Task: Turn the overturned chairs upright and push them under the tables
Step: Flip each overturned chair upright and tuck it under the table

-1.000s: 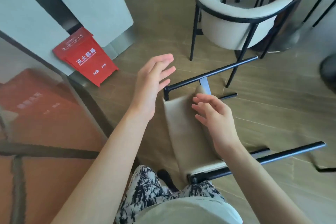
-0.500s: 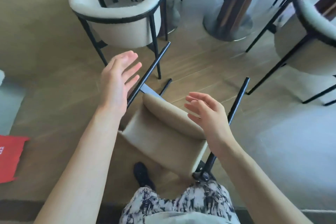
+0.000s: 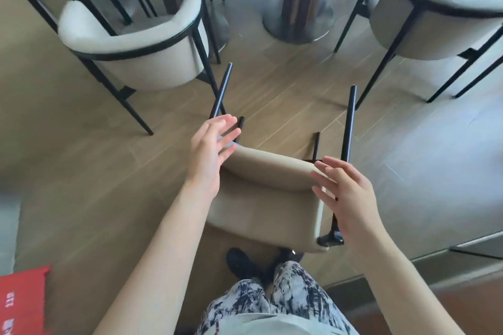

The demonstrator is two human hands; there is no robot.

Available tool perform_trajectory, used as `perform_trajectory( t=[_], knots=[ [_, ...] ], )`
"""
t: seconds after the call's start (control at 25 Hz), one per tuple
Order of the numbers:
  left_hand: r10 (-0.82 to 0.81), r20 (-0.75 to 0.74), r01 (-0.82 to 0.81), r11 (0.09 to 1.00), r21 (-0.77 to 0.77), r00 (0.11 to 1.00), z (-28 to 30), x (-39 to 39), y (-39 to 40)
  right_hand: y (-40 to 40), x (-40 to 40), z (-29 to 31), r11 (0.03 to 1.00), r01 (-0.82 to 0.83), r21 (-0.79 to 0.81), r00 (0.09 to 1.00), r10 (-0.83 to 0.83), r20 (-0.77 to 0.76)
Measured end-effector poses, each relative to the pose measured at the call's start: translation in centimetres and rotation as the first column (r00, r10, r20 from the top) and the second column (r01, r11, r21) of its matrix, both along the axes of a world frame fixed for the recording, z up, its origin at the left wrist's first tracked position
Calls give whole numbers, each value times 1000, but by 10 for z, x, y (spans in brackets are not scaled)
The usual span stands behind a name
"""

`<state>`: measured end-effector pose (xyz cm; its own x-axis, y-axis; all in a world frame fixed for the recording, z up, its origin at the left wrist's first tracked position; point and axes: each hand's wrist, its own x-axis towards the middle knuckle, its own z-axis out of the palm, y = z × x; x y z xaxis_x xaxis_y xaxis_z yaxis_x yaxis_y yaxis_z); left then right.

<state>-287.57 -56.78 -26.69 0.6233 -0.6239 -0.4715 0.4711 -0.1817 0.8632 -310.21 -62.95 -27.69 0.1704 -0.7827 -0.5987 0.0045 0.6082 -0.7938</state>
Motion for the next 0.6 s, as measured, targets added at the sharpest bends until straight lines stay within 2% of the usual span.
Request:
perform_trajectory(
  t=[0.28,0.44,0.6],
  knots=[
    [11,-25,-10,999,34,1000,-23,-1,-10,-23,25,-18,997,-73,35,997,74,-14],
    [-49,-73,53,997,63,996,-37,1,-11,-24,37,-31,999,-26,43,1000,26,-8],
    [-179,-186,197,977,81,966,-67,20,-12,3,55,-76,982,97,164,995,-97,-10]
  ],
)
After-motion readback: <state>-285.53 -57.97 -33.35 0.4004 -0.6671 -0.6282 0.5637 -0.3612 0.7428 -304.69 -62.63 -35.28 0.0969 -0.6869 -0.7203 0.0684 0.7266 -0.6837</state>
